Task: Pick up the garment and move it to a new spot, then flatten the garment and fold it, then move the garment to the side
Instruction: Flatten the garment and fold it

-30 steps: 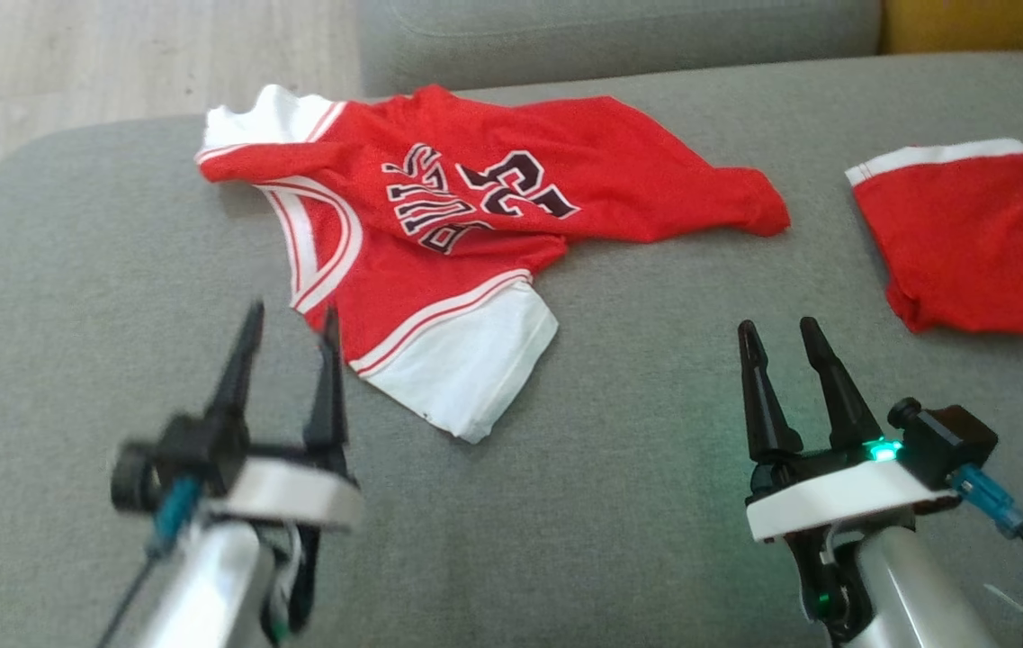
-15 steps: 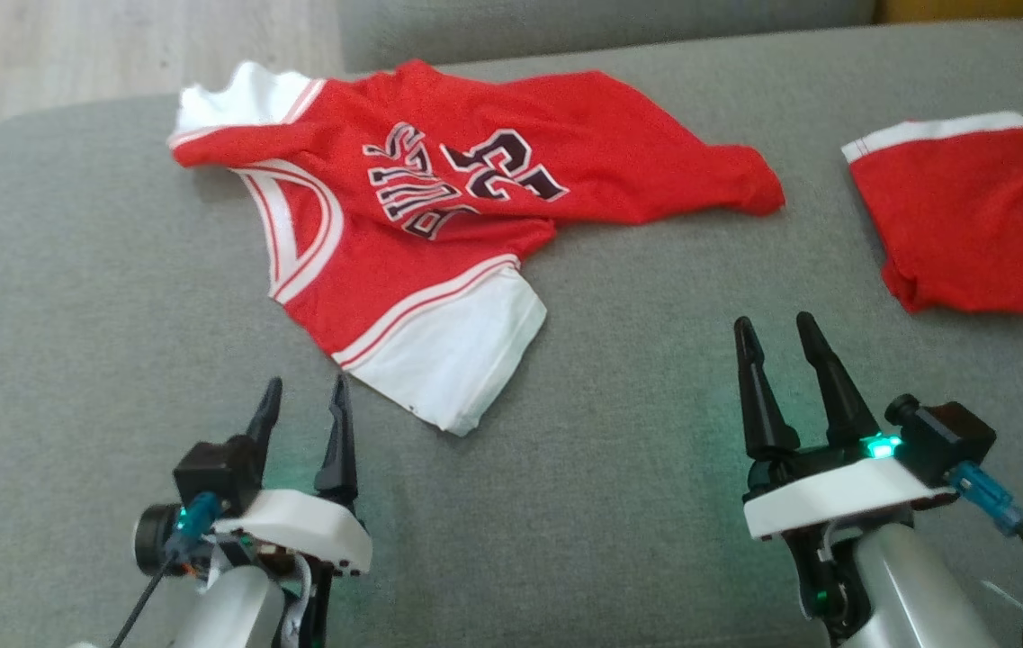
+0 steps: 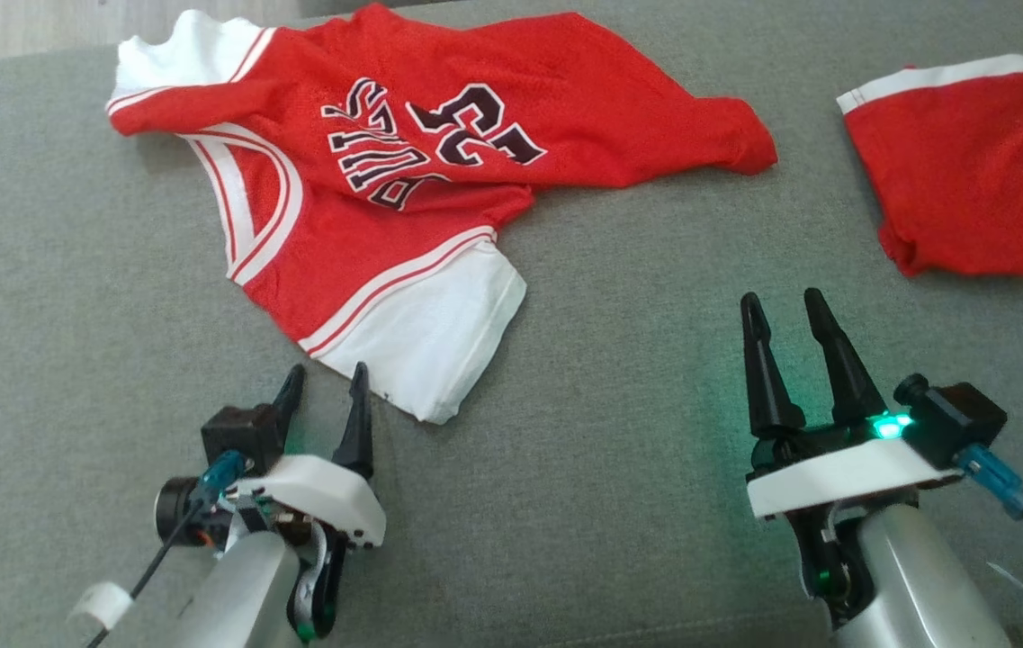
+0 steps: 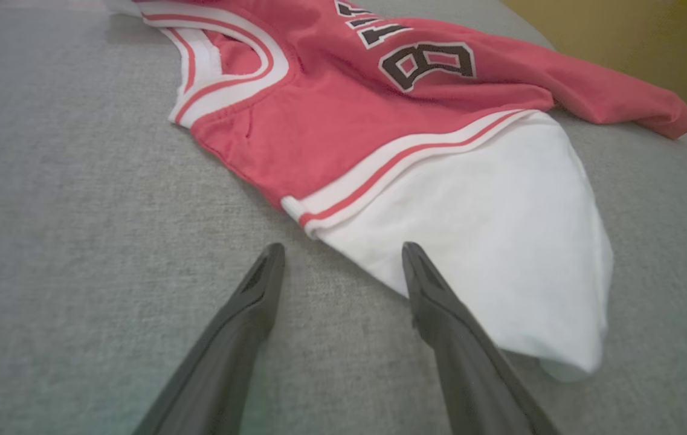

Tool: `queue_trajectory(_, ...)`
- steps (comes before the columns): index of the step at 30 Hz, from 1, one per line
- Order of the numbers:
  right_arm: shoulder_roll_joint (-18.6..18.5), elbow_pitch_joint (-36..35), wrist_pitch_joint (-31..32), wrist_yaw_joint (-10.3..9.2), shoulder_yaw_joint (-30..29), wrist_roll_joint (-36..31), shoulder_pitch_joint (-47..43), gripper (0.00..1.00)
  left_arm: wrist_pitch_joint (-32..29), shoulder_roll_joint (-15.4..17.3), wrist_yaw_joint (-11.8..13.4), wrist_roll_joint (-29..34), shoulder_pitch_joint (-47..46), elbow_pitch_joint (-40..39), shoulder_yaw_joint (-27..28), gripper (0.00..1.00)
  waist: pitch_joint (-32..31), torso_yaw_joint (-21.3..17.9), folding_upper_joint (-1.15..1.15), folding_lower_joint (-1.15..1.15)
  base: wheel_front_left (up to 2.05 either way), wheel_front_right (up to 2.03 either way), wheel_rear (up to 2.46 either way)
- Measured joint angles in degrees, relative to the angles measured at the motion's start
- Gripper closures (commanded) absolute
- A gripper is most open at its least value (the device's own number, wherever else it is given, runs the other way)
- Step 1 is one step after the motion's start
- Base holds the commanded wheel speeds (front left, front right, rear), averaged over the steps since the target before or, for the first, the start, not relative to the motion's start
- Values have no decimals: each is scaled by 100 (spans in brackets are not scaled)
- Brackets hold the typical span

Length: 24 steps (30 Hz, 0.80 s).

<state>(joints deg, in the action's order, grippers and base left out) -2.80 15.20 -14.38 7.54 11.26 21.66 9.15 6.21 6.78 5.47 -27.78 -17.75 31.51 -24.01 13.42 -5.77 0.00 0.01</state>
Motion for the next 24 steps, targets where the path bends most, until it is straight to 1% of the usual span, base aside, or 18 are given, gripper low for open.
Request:
queue_trajectory(5, 0, -3, 0, 0, 59, 3, 79, 0, 47, -16, 0, -1, -233, 147, 0, 0, 94, -109, 0, 0, 0, 0, 0)
queue_trajectory(8, 0, -9, 0, 0, 73, 51, 104, 0, 35, -16, 5, -116, -401, 303, 32, 0, 153, -177, 0, -1, 0, 0, 0)
queue_trajectory(14, 0, -30, 0, 0, 92, 100, 112, 0, -126, 0, -21, -243, -787, 660, 133, 0, 285, -318, 0, -1, 0, 0, 0)
queue_trajectory(15, 0, -31, 0, 0, 92, 103, 116, 0, -158, 3, -65, -243, -841, 697, 125, 58, 302, -339, 0, -1, 0, 0, 0)
queue_trajectory(16, 0, -33, 0, 0, 90, 103, 119, 0, -176, 4, -99, -243, -895, 728, 120, 100, 317, -357, 0, -1, 0, 0, 0)
queue_trajectory(18, 0, -35, 0, 0, 88, 103, 125, 0, -187, 12, -144, -243, -955, 784, 120, 100, 330, -382, 0, -1, 0, 0, 0)
queue_trajectory(24, -1, -29, 0, 0, 34, 103, 160, 0, 79, 24, -145, -244, -961, 928, 144, 100, 240, -364, 0, -1, 0, 0, 0)
